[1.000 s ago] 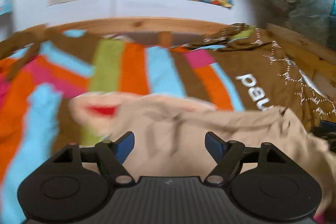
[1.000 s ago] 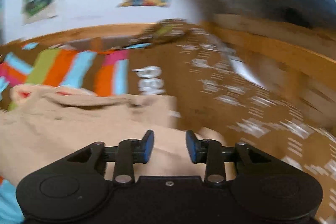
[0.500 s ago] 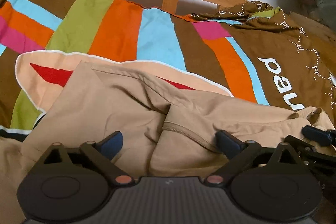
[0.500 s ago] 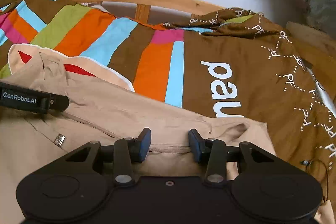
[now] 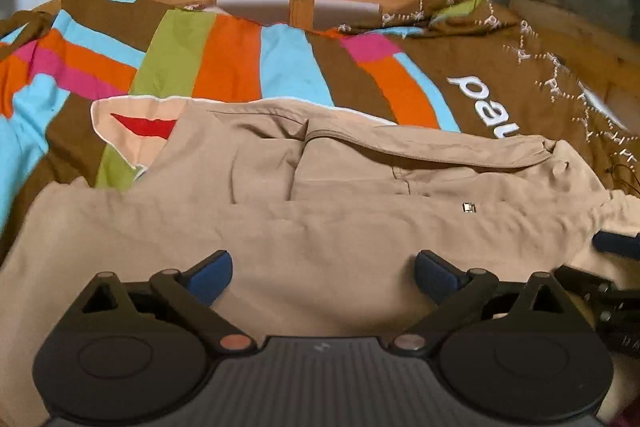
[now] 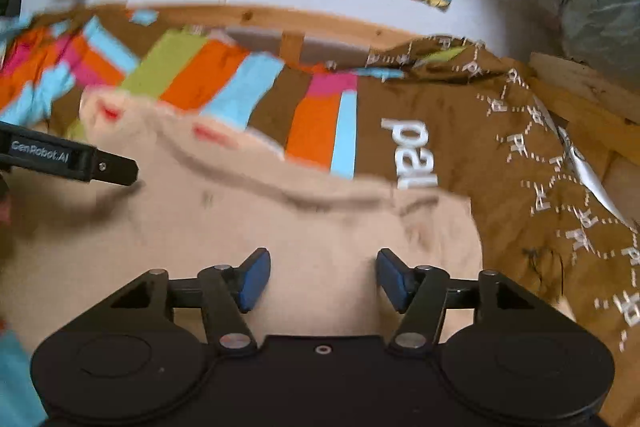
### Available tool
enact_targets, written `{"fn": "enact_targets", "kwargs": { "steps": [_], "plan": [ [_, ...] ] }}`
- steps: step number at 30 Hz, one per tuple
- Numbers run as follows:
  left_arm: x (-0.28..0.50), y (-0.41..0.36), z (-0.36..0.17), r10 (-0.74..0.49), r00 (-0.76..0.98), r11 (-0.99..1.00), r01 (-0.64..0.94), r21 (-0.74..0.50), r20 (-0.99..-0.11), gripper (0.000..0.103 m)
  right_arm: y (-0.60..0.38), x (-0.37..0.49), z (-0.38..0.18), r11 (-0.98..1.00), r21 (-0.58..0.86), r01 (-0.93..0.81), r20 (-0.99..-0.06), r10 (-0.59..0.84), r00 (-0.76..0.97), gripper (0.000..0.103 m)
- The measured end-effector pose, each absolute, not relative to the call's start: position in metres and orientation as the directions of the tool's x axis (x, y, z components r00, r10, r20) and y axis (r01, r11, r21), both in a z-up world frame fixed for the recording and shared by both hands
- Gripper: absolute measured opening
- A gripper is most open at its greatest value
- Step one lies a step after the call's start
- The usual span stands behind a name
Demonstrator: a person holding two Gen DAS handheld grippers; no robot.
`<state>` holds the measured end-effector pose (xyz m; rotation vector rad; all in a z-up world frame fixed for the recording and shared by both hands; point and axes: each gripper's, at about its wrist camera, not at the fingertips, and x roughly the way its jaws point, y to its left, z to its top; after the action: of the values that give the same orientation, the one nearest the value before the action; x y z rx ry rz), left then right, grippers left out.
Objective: Fold large clothes
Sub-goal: 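Open both grippers and release the folded jacket onto the bed, then grasp the beige jacket edge with the left gripper while the right gripper grasps beside it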
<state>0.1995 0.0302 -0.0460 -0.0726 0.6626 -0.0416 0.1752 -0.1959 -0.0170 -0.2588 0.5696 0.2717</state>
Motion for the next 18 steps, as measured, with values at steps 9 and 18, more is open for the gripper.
{"fn": "enact_targets", "kwargs": {
  "steps": [9,18],
  "plan": [
    [0.2,0.022,-0.05,-0.023,0.789,1.0,0.009,-0.026,-0.614,0.101,-0.195,0.171,-0.057,0.933,-0.171,-0.317,-0.546,0.178,0.818,0.064],
    [0.122,0.049,0.006,-0.041,0.796,0.988,-0.057,-0.143,-0.604,0.103,-0.221,0.138,0.003,0.967,-0.013,-0.254,-0.538,0.207,0.817,0.085]
  ]
}}
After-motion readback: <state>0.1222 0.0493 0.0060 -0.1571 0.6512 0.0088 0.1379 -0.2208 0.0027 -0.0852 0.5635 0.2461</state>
